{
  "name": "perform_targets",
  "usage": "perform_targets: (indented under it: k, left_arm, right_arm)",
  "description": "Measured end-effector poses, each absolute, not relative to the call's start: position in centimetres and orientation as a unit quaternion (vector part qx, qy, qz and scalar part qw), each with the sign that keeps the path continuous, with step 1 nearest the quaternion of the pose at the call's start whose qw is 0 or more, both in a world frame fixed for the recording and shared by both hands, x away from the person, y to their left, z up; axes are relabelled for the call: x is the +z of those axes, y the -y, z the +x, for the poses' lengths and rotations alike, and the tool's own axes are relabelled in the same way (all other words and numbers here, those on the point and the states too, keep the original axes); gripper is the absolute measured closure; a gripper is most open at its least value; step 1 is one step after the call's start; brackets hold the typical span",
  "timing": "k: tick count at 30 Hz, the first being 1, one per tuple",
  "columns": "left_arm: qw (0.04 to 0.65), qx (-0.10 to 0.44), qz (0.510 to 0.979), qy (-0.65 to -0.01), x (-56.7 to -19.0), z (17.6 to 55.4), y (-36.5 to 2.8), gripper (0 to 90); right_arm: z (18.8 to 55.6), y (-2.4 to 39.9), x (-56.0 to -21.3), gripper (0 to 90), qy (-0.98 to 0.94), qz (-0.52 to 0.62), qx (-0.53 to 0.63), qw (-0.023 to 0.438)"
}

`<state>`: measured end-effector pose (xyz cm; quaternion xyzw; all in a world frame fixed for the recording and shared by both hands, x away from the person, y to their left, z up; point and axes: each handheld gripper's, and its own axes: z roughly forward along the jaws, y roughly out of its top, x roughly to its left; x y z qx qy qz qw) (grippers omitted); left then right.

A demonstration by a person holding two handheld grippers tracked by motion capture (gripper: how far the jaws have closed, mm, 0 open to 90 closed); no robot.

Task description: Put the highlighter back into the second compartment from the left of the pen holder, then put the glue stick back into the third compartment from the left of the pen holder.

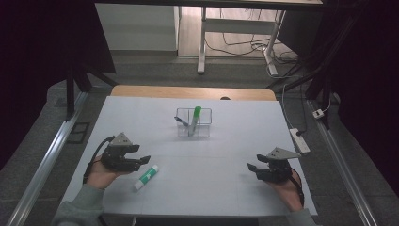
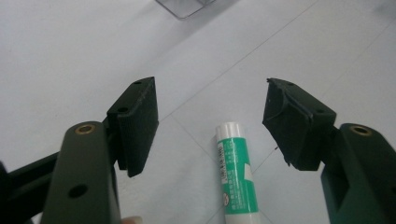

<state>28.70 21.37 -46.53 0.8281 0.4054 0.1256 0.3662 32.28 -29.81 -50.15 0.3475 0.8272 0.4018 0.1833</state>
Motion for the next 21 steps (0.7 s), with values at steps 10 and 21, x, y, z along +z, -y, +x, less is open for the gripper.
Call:
perform_targets:
  k: [10,21]
  left_arm:
    - [0.36,0.123,0.828,-0.411,-46.6,28.4,-21.7,33.2]
    - [0.351,0.115,0.834,-0.41,-46.7,27.6,-21.0,32.2]
  right_arm:
    - [32.3,29.8,-50.2,42.6,-0.827,0.348,0.402,0.183]
    - [32.3,29.8,-50.2,42.6,-0.828,0.348,0.4,0.184]
